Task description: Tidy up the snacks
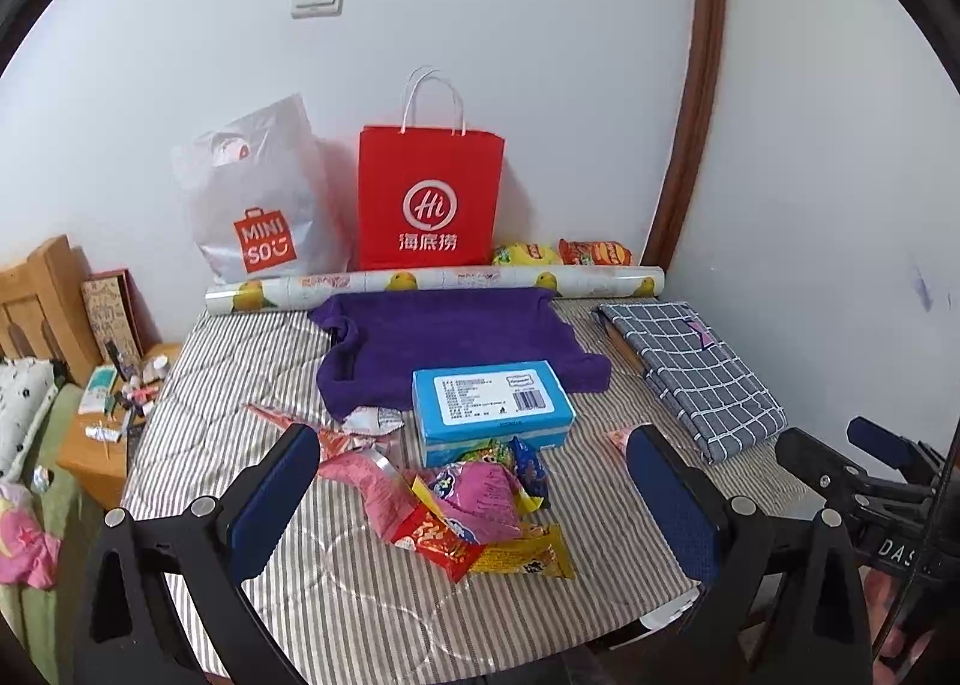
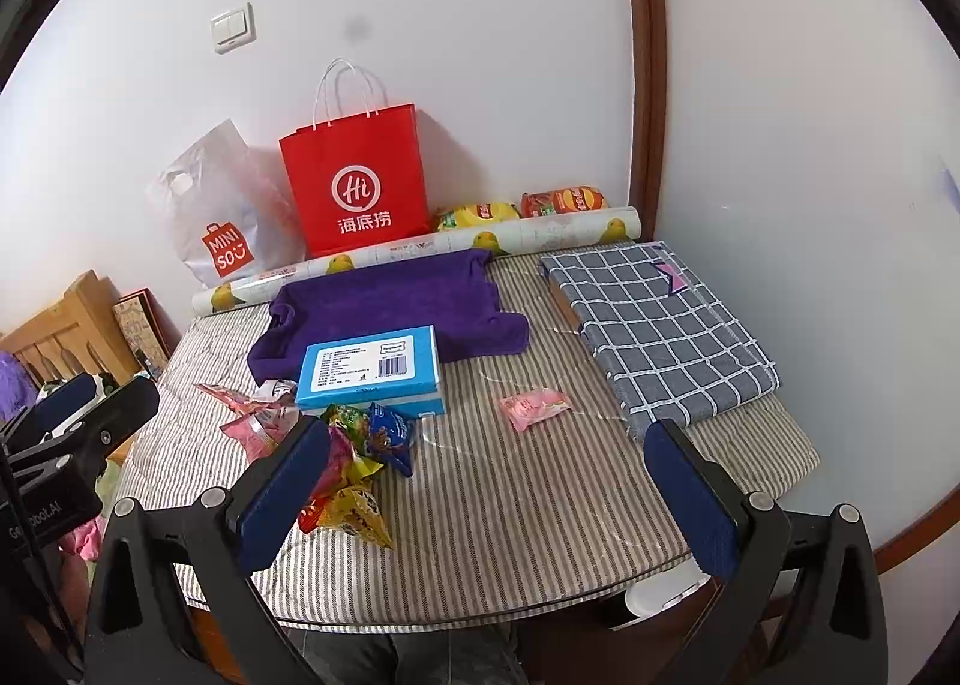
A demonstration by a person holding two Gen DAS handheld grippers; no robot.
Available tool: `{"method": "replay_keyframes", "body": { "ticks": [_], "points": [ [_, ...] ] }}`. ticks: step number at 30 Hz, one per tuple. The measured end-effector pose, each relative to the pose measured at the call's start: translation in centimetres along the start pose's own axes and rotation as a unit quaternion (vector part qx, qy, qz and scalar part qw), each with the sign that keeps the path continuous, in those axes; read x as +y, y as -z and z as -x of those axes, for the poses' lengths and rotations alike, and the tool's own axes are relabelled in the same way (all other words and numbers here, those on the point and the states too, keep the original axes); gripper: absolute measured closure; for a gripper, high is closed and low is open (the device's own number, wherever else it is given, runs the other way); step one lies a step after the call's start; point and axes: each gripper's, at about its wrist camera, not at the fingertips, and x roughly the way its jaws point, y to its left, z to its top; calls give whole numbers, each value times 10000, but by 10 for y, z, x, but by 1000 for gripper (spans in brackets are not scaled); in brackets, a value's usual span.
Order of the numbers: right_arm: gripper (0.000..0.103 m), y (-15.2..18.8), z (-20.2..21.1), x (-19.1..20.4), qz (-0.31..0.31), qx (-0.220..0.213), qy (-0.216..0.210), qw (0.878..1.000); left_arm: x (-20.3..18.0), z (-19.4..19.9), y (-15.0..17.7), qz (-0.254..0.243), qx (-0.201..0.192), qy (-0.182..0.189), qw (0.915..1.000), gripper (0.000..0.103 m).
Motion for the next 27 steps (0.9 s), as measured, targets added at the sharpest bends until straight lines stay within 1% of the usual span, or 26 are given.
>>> {"method": "replay_keyframes", "body": {
  "ticks": [3, 7, 17, 27],
  "points": [
    [0, 1, 0, 1, -14, 3, -3, 10000, 2, -1, 0, 44, 12, 35, 10000, 0],
    [0, 3, 0, 0, -22, -7, -6, 10000, 3, -1, 0, 69, 59, -26, 10000, 0],
    [0, 6, 2, 1, -18, -33, -57, 10000, 4, 1, 1, 78, 25, 67, 9999, 0],
    [0, 6, 3, 3, -35, -22, -108, 9999, 1, 3, 1, 45, -32, 45, 10000, 0]
  ]
}}
